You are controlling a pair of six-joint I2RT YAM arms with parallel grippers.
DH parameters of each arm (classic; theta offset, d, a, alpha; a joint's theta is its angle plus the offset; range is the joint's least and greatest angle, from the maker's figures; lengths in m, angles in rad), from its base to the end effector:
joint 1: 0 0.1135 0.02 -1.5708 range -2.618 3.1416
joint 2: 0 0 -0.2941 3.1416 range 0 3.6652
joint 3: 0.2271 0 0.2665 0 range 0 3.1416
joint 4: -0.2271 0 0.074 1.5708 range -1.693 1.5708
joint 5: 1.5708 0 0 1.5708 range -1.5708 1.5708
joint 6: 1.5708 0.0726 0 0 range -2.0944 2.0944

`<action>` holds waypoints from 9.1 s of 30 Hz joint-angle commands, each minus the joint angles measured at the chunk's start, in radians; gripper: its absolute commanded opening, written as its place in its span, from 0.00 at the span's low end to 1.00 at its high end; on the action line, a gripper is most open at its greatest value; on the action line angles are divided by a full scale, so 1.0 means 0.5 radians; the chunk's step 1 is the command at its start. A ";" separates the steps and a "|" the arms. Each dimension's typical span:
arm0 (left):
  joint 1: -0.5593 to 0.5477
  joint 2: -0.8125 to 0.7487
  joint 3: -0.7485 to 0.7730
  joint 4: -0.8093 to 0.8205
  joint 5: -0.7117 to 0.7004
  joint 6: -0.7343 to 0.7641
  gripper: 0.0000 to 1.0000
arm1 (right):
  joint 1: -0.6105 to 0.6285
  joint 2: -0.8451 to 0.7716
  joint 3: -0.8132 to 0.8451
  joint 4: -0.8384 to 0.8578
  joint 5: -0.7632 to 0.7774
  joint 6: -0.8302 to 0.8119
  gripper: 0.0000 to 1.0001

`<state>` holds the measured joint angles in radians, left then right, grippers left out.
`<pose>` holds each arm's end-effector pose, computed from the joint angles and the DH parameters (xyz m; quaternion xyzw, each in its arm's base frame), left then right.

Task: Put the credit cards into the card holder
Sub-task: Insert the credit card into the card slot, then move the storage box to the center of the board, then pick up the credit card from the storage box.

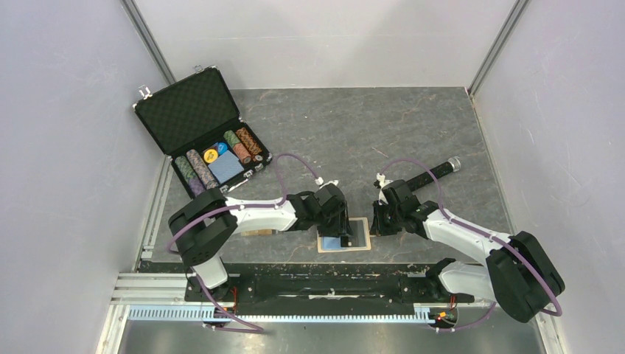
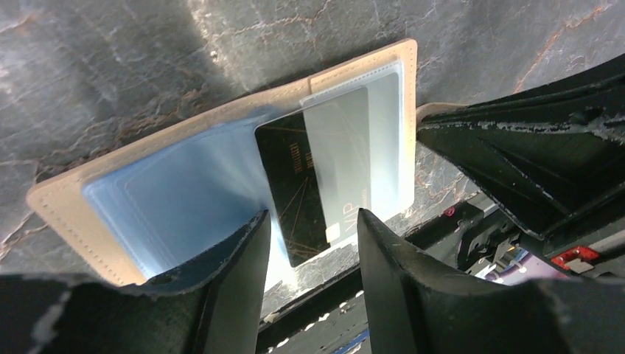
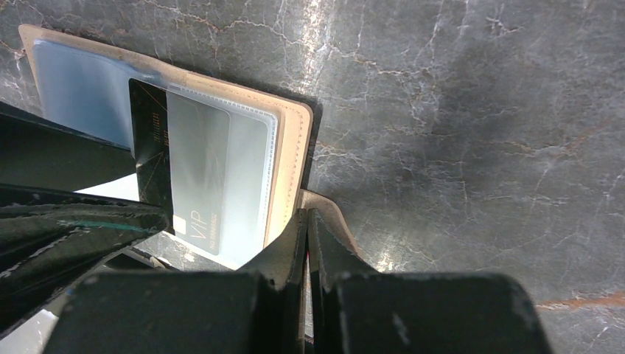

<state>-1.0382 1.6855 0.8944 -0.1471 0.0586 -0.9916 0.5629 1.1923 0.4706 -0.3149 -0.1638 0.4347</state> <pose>0.1819 -0.3170 0.1451 0.0312 0.9495 -0.2788 0.1404 0.1798 0.1274 0.1349 -0.0831 0.9580 0.1951 0.1933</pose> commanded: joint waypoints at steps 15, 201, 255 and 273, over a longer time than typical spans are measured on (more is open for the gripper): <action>-0.040 0.205 0.290 0.099 0.165 0.047 0.48 | 0.000 0.057 -0.042 0.013 0.016 -0.041 0.00; 1.609 -0.567 -0.368 -0.528 0.785 0.838 0.46 | 0.599 1.553 1.969 -0.344 0.072 -0.099 0.45; 1.533 -0.466 -0.314 -0.654 0.607 0.942 0.07 | 0.681 1.582 1.835 -0.191 0.010 0.062 0.00; 1.532 -0.465 -0.321 -0.665 0.612 0.957 0.07 | 0.796 1.674 2.148 -0.464 0.106 -0.031 0.09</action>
<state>-0.2661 1.4292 0.7330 -0.4522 0.4393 -0.5537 0.9565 2.0075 1.5219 -0.5560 -0.0883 0.4301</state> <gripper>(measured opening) 0.116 0.102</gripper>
